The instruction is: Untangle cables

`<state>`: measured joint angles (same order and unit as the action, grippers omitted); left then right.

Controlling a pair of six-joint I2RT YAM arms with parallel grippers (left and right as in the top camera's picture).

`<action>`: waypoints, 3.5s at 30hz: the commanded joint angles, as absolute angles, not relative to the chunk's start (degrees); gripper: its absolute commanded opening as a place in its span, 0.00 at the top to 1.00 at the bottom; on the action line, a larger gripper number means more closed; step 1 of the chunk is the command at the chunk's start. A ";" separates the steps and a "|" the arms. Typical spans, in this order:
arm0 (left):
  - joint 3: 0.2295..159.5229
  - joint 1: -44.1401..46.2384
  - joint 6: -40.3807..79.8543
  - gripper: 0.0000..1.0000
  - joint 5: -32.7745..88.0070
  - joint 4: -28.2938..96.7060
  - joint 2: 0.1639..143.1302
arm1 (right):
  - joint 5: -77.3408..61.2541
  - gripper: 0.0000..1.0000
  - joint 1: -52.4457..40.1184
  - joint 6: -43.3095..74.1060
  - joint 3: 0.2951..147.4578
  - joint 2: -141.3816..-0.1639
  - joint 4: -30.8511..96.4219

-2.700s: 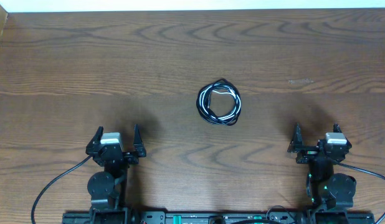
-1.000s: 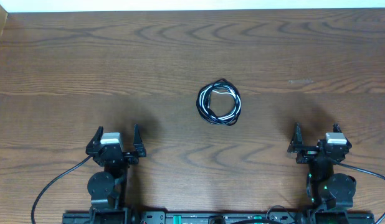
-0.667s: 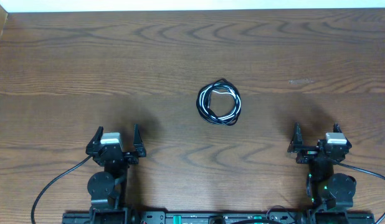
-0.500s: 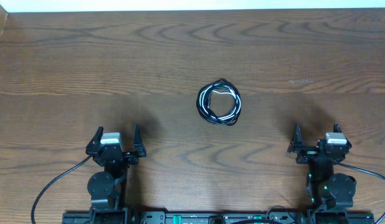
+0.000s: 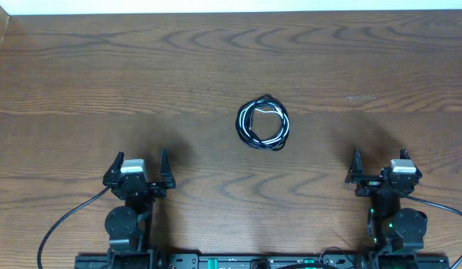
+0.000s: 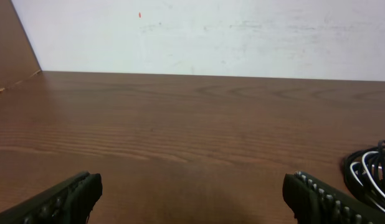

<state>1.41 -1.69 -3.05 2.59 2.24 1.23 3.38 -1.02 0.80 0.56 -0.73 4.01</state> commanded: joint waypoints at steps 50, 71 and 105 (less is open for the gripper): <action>51.92 -1.41 -0.43 0.02 12.80 43.77 24.69 | 3.05 0.01 -0.69 0.14 0.32 -0.54 4.05; 67.42 -1.41 -7.05 0.02 16.08 54.83 31.57 | -4.03 0.01 -0.73 3.66 28.49 -1.15 34.11; 67.37 -1.41 -4.40 0.11 20.36 45.84 51.55 | -11.31 0.01 -0.75 -15.44 94.39 -71.68 68.40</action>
